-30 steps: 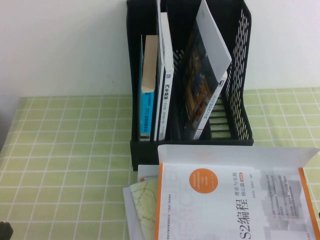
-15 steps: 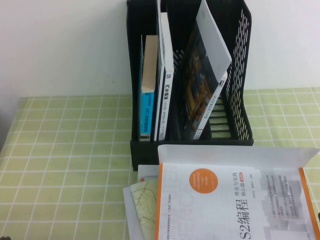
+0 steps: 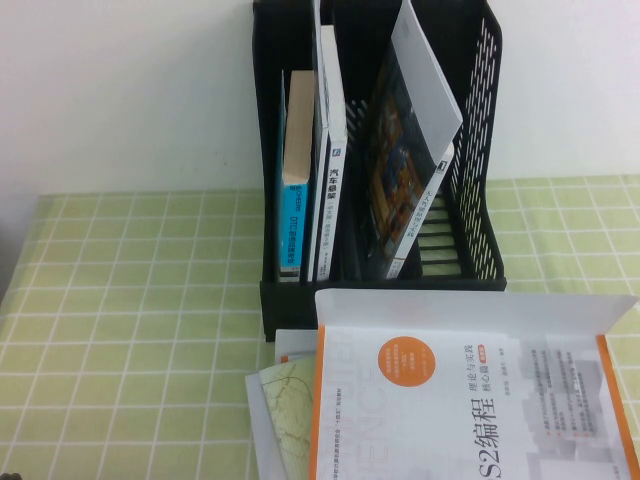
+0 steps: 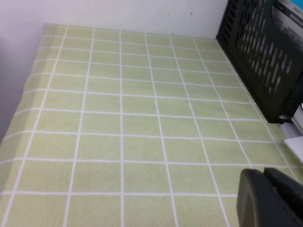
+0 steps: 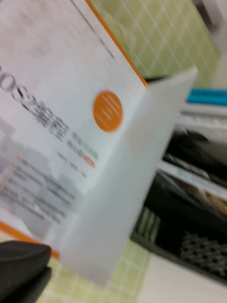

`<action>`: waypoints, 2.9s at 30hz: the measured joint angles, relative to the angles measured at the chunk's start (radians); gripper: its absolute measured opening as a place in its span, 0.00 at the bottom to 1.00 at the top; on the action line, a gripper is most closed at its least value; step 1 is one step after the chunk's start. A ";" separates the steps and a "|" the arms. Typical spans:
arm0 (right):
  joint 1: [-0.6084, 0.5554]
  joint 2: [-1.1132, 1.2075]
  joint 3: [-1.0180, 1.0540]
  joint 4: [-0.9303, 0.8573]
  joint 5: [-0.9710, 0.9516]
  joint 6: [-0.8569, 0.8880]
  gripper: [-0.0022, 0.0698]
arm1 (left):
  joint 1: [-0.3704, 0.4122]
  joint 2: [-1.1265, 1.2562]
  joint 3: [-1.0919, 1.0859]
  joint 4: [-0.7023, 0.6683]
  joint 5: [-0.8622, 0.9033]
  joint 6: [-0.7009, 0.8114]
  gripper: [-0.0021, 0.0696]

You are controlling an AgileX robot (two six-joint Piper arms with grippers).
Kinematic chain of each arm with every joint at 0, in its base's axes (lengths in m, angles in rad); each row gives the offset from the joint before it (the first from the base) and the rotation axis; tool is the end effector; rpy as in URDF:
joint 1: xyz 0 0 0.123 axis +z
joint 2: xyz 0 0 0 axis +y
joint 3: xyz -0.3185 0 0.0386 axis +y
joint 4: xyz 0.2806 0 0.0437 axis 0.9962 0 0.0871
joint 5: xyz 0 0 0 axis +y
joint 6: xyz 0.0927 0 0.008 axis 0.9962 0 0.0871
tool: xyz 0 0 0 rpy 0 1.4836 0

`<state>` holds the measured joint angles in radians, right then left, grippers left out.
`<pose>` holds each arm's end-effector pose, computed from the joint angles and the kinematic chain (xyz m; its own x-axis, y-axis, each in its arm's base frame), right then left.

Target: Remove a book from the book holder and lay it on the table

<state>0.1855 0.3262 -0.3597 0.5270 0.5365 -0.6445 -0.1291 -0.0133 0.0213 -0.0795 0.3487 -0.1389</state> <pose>0.0683 0.0372 0.2834 -0.2606 -0.2257 -0.9387 -0.4697 0.8791 -0.0809 0.0509 -0.0092 0.1740 -0.2899 -0.1761 -0.9407 0.0954 0.9727 -0.2115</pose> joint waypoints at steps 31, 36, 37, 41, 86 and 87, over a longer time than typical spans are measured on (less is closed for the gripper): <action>-0.547 -0.337 0.387 0.345 -0.129 -0.148 0.03 | 0.000 0.000 0.000 -0.004 0.000 0.000 0.03; -0.520 -0.337 0.387 0.353 -0.125 -0.148 0.03 | 0.000 0.000 0.000 -0.004 0.000 0.000 0.03; -0.519 -0.337 0.387 0.357 -0.125 -0.148 0.03 | 0.000 0.000 0.000 -0.004 0.000 0.000 0.03; -0.518 -0.337 0.387 0.415 -0.125 -0.130 0.03 | 0.000 0.000 0.000 -0.004 0.000 0.000 0.03; -0.181 -0.337 0.387 -0.456 -0.169 0.533 0.03 | 0.000 0.000 0.000 -0.006 0.000 0.002 0.03; -0.181 -0.337 0.387 -0.456 -0.169 0.533 0.03 | 0.000 0.000 0.000 -0.006 0.000 0.002 0.03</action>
<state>0.0044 -0.0112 0.0275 0.0708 0.3676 -0.1119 -0.1291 -0.0133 0.0213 -0.0859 0.3487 -0.1369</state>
